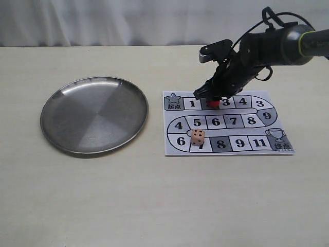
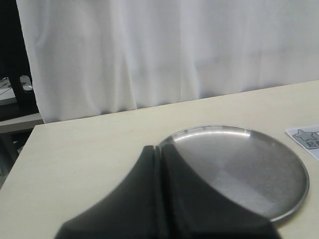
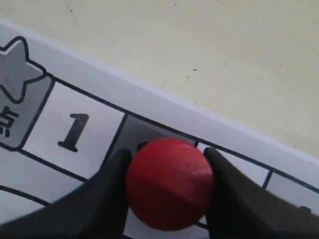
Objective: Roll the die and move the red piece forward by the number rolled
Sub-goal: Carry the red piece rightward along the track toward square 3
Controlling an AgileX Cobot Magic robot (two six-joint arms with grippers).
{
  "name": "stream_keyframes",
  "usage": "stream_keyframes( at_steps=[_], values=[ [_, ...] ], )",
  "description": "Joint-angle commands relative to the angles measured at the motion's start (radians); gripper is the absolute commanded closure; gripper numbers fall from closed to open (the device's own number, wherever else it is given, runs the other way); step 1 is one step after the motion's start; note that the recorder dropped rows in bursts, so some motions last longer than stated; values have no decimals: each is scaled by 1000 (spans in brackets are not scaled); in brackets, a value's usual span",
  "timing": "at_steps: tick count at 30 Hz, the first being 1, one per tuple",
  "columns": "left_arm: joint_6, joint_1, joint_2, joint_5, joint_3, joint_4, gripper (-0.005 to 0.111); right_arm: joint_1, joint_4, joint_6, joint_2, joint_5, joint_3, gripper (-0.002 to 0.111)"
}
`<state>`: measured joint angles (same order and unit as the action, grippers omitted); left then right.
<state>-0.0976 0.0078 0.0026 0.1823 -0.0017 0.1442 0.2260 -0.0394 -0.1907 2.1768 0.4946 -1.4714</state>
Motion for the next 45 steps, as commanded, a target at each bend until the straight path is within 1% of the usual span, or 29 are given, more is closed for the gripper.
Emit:
stream_keyframes(
  at_steps=[1,4,10,13,17,22,28,33,39,45],
  values=[
    [-1,-8,-3,-9,2,0,107,-2,-1,2,18,15,-1,104],
    [-1,-8,-3,-9,2,0,107,-2,-1,2,9,16,-1,104],
    [-1,-8,-3,-9,2,0,107,-5,51,5,-107,127,-59,104],
    [-1,-8,-3,-9,2,0,107,-5,51,5,-203,104,-65,104],
    [-1,-8,-3,-9,2,0,107,-5,51,5,-266,61,-65,104],
    [-1,-8,-3,-9,2,0,107,-32,53,28,-230,60,-50,104],
    [-1,-8,-3,-9,2,0,107,-71,51,38,-81,52,27,104],
    [-1,-8,-3,-9,2,0,107,-71,47,38,6,48,37,104],
    [-1,-8,-3,-9,2,0,107,-71,49,38,-24,52,37,104],
    [-1,-8,-3,-9,2,0,107,-75,56,38,-196,108,-42,104]
  ],
)
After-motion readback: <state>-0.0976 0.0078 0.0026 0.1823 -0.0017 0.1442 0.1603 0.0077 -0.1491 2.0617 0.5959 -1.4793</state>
